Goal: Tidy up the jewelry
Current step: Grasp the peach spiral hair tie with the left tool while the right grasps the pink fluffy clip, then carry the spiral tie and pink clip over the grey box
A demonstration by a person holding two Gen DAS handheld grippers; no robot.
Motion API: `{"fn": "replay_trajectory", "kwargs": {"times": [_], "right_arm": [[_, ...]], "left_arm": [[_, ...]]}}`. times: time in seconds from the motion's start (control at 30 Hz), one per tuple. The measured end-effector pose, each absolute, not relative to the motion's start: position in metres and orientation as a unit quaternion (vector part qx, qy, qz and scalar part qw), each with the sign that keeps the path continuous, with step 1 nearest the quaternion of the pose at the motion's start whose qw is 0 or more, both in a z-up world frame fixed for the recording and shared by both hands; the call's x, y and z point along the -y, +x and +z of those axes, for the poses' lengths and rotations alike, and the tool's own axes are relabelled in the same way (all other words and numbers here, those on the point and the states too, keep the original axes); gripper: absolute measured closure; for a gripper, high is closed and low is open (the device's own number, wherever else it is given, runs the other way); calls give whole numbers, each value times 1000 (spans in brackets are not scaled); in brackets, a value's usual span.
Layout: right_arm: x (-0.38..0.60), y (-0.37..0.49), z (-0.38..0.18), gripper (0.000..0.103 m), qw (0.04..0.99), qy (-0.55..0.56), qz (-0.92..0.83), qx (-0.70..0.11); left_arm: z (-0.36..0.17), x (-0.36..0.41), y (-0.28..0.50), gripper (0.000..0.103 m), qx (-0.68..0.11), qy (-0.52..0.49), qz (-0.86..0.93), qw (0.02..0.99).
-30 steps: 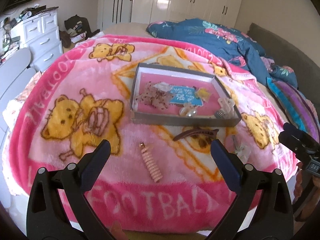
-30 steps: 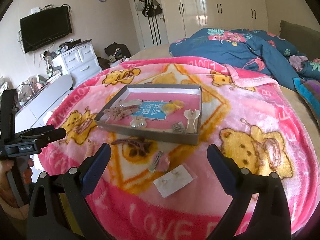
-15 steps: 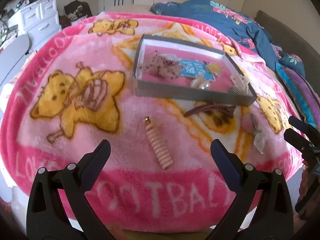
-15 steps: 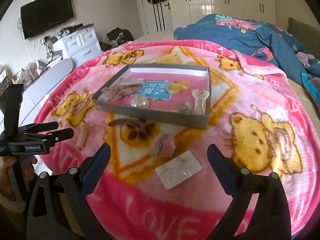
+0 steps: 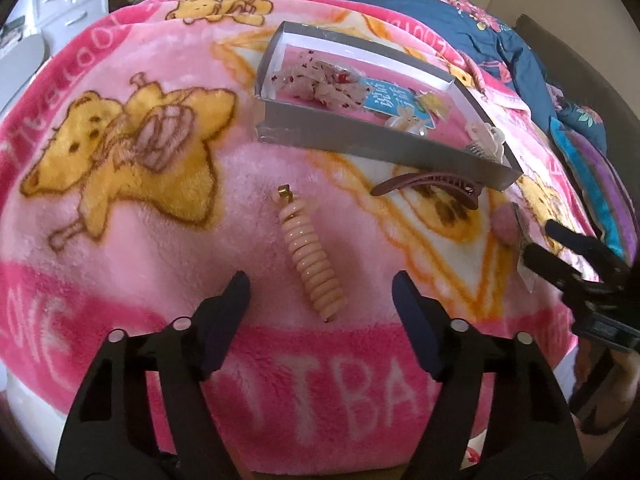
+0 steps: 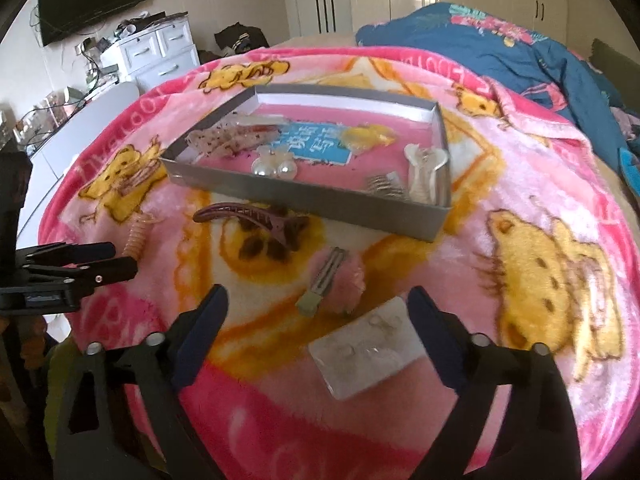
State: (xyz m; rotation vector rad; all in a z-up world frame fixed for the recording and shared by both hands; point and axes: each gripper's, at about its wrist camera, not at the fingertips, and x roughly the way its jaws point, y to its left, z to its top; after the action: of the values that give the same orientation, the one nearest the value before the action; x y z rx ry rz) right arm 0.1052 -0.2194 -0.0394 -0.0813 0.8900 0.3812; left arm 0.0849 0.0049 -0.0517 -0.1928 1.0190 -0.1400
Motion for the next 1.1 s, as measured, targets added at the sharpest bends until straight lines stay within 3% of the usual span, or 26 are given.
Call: {"fn": "replay_trajectory", "kwargs": {"times": [0.1, 0.2, 0.23, 0.33, 0.4, 0.6, 0.67, 1.1], "right_arm": [[214, 116, -51, 27, 877, -39, 186, -440], [211, 124, -61, 46, 871, -37, 182, -454], [212, 127, -64, 58, 868, -30, 184, -460], [216, 128, -66, 74, 869, -19, 182, -460], [220, 126, -64, 76, 869, -12, 189, -457], [227, 114, -47, 76, 874, 10, 205, -441], [228, 110, -39, 76, 876, 11, 212, -434], [215, 99, -7, 76, 880, 12, 245, -407]], "left_arm": [[-55, -7, 86, 52, -490, -99, -65, 864], [-58, -6, 89, 57, -490, -101, -65, 863], [-58, -4, 90, 58, -490, -101, -68, 863], [-60, 2, 91, 72, -491, -97, -78, 862], [-61, 10, 91, 84, -492, -78, -79, 864], [-54, 20, 85, 86, -479, -51, -90, 872], [-48, 21, 81, 92, -470, -48, -93, 876], [-11, -1, 73, 93, -422, -78, -86, 899]]}}
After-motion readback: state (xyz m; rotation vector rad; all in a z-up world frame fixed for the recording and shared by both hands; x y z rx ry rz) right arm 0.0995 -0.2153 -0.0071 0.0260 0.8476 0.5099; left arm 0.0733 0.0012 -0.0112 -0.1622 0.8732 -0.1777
